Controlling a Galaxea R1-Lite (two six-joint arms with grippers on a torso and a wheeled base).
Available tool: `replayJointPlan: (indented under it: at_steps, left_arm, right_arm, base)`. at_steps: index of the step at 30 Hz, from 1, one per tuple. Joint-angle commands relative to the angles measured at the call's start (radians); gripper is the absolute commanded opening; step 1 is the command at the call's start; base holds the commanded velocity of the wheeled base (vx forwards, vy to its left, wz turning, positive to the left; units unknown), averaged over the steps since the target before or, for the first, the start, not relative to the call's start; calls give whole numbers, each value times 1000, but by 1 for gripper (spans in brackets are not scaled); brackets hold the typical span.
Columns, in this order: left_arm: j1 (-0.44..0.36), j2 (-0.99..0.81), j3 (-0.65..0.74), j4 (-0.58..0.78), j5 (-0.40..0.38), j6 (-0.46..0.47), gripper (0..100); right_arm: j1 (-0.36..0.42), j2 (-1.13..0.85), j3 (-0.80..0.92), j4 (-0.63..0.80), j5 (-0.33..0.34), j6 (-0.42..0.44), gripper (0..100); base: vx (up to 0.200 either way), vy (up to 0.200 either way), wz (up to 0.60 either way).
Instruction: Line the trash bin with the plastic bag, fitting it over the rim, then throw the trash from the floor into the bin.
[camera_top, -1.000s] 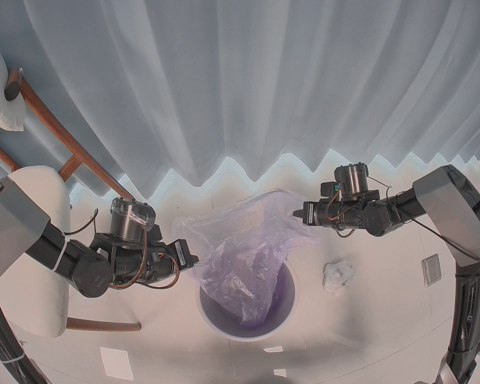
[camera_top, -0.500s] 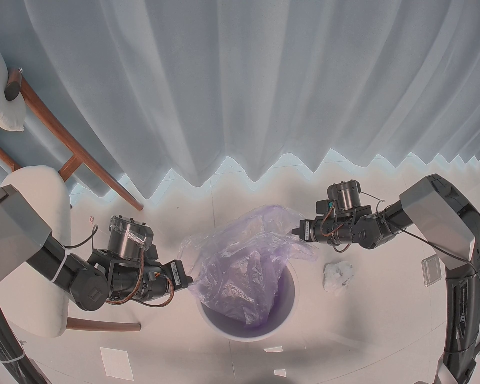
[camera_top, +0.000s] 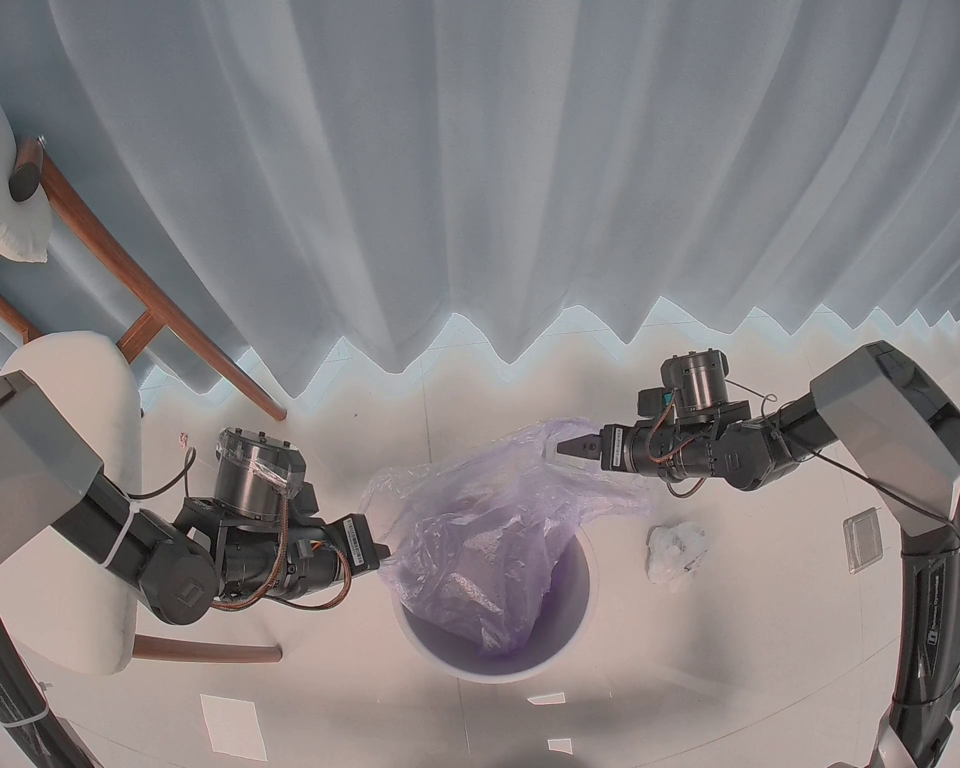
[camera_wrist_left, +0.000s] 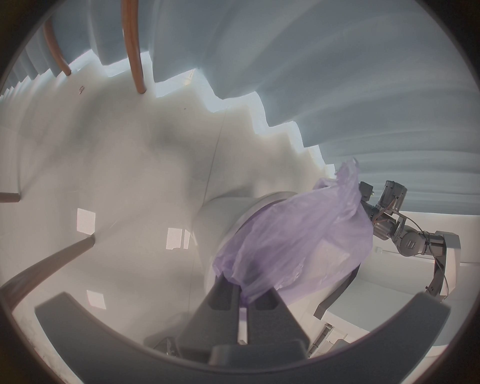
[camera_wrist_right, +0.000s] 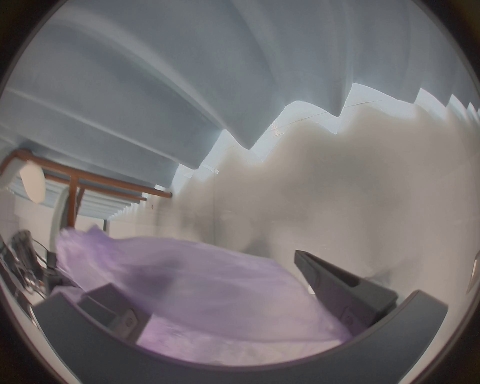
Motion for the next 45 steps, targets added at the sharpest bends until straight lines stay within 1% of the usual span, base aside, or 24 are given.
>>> replayJointPlan:
  at_steps: [1, 2, 5, 6, 8, 10, 12, 14, 16, 17, 24, 26, 29, 31, 33, 35, 37, 40, 42, 43, 45]
  left_arm:
    - [-14, -19, 13, -95, -2, 2, 0]
    - [-23, -33, 28, -144, -2, 5, 0]
    - [-27, -42, 56, -198, -2, 44, 0]
    - [-25, -41, 68, -214, -1, 74, 0]
    - [-19, -39, 83, -228, 1, 111, 0]
    - [-19, -39, 91, -234, 1, 122, 0]
    - [-20, -41, 91, -234, 1, 122, 0]
    - [-22, -42, 91, -236, 1, 120, 0]
    - [-22, -42, 91, -236, 1, 120, 0]
    - [-22, -42, 90, -242, 1, 120, 0]
    - [-25, -44, 91, -248, 5, 119, 0]
    - [-27, -50, 90, -248, 19, 119, 0]
    - [-27, -55, 90, -250, 22, 117, 0]
    - [-27, -56, 90, -250, 24, 119, 0]
    - [-27, -62, 91, -250, 24, 119, 0]
    - [-27, -67, 93, -250, 24, 119, 0]
    - [-27, -69, 93, -250, 22, 119, 0]
    - [-27, -69, 90, -250, 22, 120, 0]
    - [-27, -67, 90, -250, 22, 120, 0]
    - [-27, -67, 90, -250, 22, 122, 0]
    - [-27, -67, 90, -250, 22, 122, 0]
  right_arm:
    - [-8, -164, 42, 42, 65, 127, 100]
    - [-23, -214, 57, 87, 88, 164, 100]
    - [-46, -276, 72, 163, 127, 189, 100]
    - [-58, -296, 74, 188, 143, 190, 100]
    - [-80, -310, 71, 203, 149, 192, 100]
    - [-96, -321, 71, 208, 150, 198, 100]
    - [-106, -333, 77, 213, 150, 206, 100]
    - [-123, -353, 78, 260, 160, 216, 100]
    - [-126, -356, 78, 274, 161, 218, 100]
    - [-139, -362, 75, 341, 166, 216, 100]
    - [-149, -381, 71, 366, 164, 219, 100]
    - [-144, -411, 75, 395, 161, 230, 100]
    - [-123, -470, 75, 575, 152, 247, 100]
    - [-112, -499, 78, 667, 147, 252, 100]
    - [-103, -531, 92, 736, 147, 262, 100]
    - [-69, -562, 127, 789, 147, 285, 100]
    - [-32, -585, 172, 811, 144, 312, 100]
    - [14, -586, 221, 805, 127, 339, 100]
    - [19, -585, 224, 805, 123, 342, 100]
    - [54, -568, 230, 802, 89, 379, 100]
    - [72, -542, 223, 788, 77, 439, 100]
  base:
    - [0, 0, 0]
    - [0, 0, 0]
    - [0, 0, 0]
    - [0, 0, 0]
    - [0, 0, 0]
    - [0, 0, 0]
    - [0, 0, 0]
    - [0, 0, 0]
    - [0, 0, 0]
    - [0, 0, 0]
    - [0, 0, 0]
    - [0, 0, 0]
    - [0, 0, 0]
    - [0, 0, 0]
    - [0, 0, 0]
    - [0, 0, 0]
    - [0, 0, 0]
    - [0, 0, 0]
    - [0, 0, 0]
    - [0, 0, 0]
    - [0, 0, 0]
